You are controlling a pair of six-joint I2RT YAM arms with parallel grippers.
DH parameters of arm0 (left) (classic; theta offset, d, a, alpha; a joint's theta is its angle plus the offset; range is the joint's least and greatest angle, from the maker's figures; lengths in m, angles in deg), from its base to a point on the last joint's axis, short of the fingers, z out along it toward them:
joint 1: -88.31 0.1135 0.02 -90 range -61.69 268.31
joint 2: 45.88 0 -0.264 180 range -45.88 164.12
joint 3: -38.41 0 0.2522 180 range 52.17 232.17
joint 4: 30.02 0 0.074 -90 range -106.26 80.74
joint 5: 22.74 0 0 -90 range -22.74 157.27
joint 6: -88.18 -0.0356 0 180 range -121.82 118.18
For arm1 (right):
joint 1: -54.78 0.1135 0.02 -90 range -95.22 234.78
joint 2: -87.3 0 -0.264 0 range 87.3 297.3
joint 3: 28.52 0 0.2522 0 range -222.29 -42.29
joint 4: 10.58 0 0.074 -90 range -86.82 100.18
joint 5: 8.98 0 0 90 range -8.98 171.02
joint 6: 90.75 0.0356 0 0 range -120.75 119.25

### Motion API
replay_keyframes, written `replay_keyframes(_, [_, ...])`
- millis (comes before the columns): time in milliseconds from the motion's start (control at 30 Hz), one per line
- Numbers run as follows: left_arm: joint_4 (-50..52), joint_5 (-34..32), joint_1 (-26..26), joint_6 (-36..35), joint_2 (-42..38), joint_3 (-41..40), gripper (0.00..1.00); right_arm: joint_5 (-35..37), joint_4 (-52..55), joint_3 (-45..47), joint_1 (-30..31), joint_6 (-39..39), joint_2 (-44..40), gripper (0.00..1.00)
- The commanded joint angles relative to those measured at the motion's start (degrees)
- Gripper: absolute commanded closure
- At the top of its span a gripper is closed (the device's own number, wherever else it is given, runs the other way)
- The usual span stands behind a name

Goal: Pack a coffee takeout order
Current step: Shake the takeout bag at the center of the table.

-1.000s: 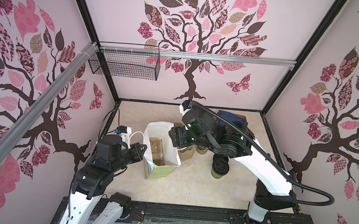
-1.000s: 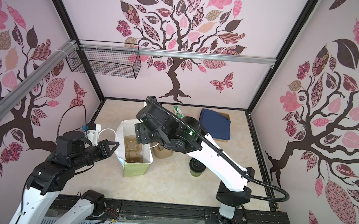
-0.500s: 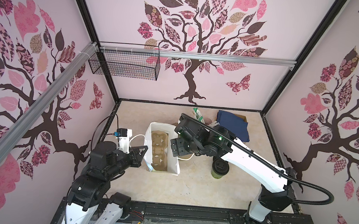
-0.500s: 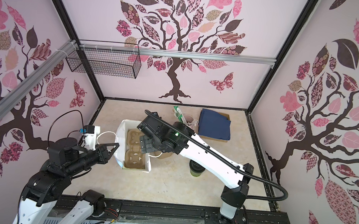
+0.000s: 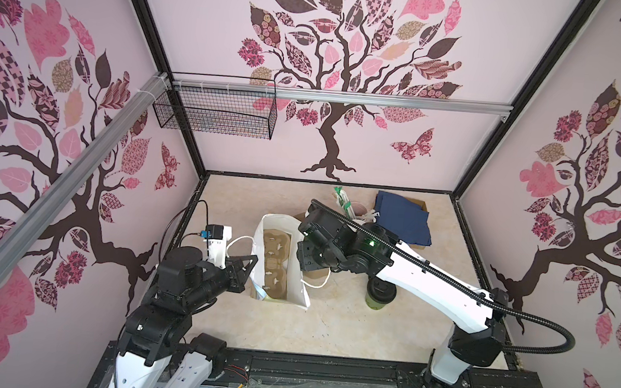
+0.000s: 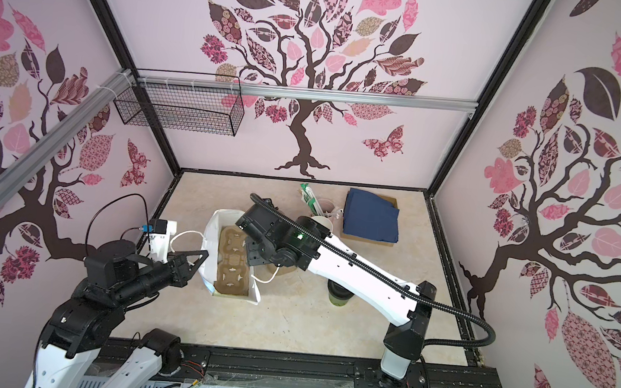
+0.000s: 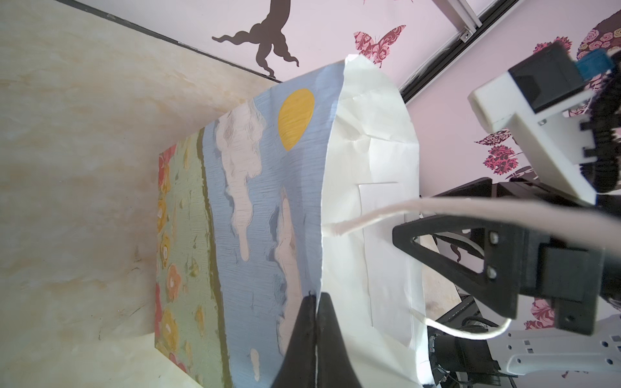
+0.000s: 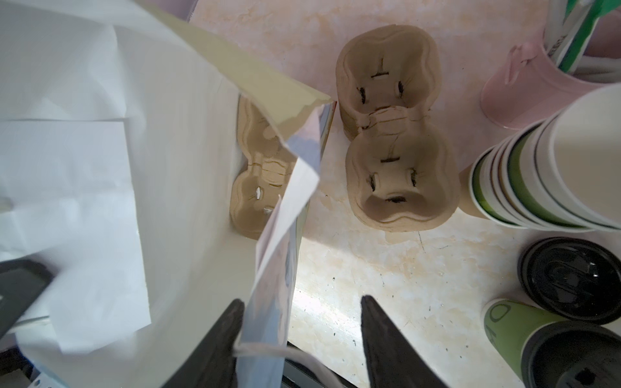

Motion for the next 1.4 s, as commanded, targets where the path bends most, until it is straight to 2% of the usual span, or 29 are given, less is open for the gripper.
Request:
replay_keyframes(0, [-2.4, 1.1, 0.0, -1.0, -0.9, -0.9, 1.00, -0.7, -1.7, -1.1, -0.2, 0.5, -0.3, 0.54])
replay_keyframes(200, [-2.3, 0.6, 0.0, -1.2, -1.4, -0.9, 1.00, -2.3, -3.4, -0.3, -0.2, 0.2, -1.2, 0.78])
replay_keyframes(333, [-3.3, 0.1, 0.0, -1.9, -1.9, -1.5, 1.00, -4.0, -5.8, 1.8, -0.1, -0.5, -2.6, 1.00])
replay_keyframes(467, [-4.8, -0.6, 0.0, -2.3, -2.5, -2.3, 1.00, -4.8, -10.2, 5.4, 0.1, -1.7, -5.6, 1.00])
replay_keyframes(667, [-1.3, -4.1, 0.0, -3.3, -2.5, -1.2, 1.00, -4.1, -16.1, 9.0, 1.6, -4.4, -9.8, 1.00])
replay_keyframes(1033, [4.7, -4.7, 0.0, -3.8, -2.1, 1.3, 1.00, -6.3, -18.8, 11.8, 2.2, -4.5, -10.5, 1.00])
replay_keyframes(1267, [15.2, -6.8, 0.0, 4.6, 5.7, 9.9, 1.00, -9.5, -12.3, 5.5, 1.9, -1.7, -6.8, 1.00])
replay_keyframes(1367, [19.3, -5.1, 0.0, 6.8, 9.4, 13.5, 1.00, -10.8, -8.8, 2.2, 1.8, -1.1, -5.2, 1.00])
